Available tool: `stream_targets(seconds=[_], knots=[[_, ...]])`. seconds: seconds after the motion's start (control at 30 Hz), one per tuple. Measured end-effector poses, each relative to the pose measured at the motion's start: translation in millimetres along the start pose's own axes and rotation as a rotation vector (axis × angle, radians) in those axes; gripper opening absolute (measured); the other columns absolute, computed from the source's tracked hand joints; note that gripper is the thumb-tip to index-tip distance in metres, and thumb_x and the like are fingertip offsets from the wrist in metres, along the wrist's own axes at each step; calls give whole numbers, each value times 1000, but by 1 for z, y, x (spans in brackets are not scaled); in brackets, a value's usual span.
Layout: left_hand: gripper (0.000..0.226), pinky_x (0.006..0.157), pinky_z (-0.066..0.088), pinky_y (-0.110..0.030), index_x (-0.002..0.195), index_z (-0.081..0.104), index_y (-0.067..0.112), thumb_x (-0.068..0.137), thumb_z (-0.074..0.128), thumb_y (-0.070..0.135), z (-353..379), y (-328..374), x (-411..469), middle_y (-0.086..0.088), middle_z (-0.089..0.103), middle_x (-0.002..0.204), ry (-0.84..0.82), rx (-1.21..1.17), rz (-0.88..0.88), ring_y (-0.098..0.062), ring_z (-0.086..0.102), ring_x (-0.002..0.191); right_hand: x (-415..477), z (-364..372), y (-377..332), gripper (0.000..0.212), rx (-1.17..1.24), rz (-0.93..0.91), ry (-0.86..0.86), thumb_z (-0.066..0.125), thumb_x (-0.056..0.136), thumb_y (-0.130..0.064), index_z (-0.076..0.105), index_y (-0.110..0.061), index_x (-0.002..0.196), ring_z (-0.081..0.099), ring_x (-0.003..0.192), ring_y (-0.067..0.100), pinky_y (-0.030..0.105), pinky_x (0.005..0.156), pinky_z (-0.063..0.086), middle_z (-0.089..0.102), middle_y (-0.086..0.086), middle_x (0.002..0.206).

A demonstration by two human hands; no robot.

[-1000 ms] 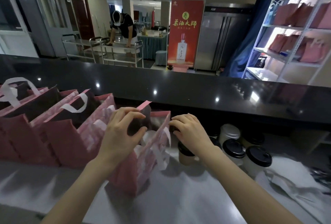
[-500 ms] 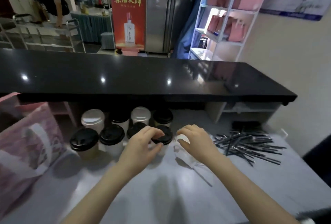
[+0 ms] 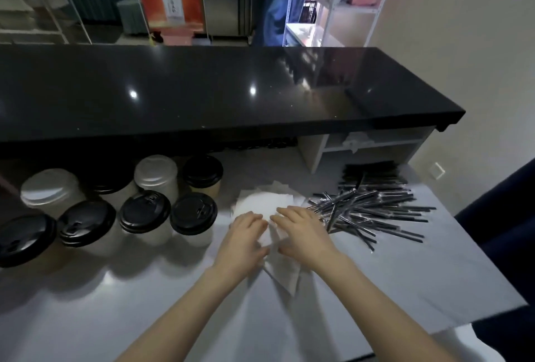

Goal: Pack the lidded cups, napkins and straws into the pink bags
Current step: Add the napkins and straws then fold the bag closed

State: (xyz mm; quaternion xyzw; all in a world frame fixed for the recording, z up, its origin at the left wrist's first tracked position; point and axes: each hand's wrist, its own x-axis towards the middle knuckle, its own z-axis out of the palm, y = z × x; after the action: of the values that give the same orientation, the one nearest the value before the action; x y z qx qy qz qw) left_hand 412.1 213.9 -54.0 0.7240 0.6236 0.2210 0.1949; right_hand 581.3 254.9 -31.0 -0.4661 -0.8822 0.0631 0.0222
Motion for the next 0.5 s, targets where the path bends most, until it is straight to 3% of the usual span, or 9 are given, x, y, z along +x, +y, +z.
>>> stream_targets(seconds=[0.1, 0.2, 0.3, 0.5], knots=[[36, 102, 40, -35, 109, 69, 7, 75, 74, 16, 4, 0, 5, -9, 62, 122, 10, 43, 20, -28, 52, 118, 6, 6, 3, 52, 13, -33, 64, 67, 79, -31, 56, -23, 130, 39, 131, 20, 34, 109, 20, 50, -1, 139], [22, 94, 45, -35, 99, 73, 6, 78, 73, 12, 2, 0, 7, -10, 68, 111, 86, 32, 51, -29, 60, 109, 5, 2, 6, 33, 83, -55, 175, 72, 76, -27, 70, -18, 108, 55, 114, 28, 38, 100, 35, 65, 4, 117], [14, 88, 42, -26, 99, 73, 7, 87, 68, 11, -10, 4, 7, -5, 70, 103, 156, 2, 94, -25, 62, 102, -1, -6, 8, 20, 187, -48, 285, 78, 75, -22, 75, -14, 93, 63, 100, 31, 40, 91, 46, 69, 8, 105], [12, 80, 48, -30, 97, 71, 11, 89, 64, 6, -47, 26, 8, 2, 70, 95, 236, -163, 181, -17, 64, 91, -6, -40, 0, 23, 241, -50, 402, 82, 70, -17, 74, -14, 91, 66, 93, 26, 38, 85, 48, 71, 3, 101]])
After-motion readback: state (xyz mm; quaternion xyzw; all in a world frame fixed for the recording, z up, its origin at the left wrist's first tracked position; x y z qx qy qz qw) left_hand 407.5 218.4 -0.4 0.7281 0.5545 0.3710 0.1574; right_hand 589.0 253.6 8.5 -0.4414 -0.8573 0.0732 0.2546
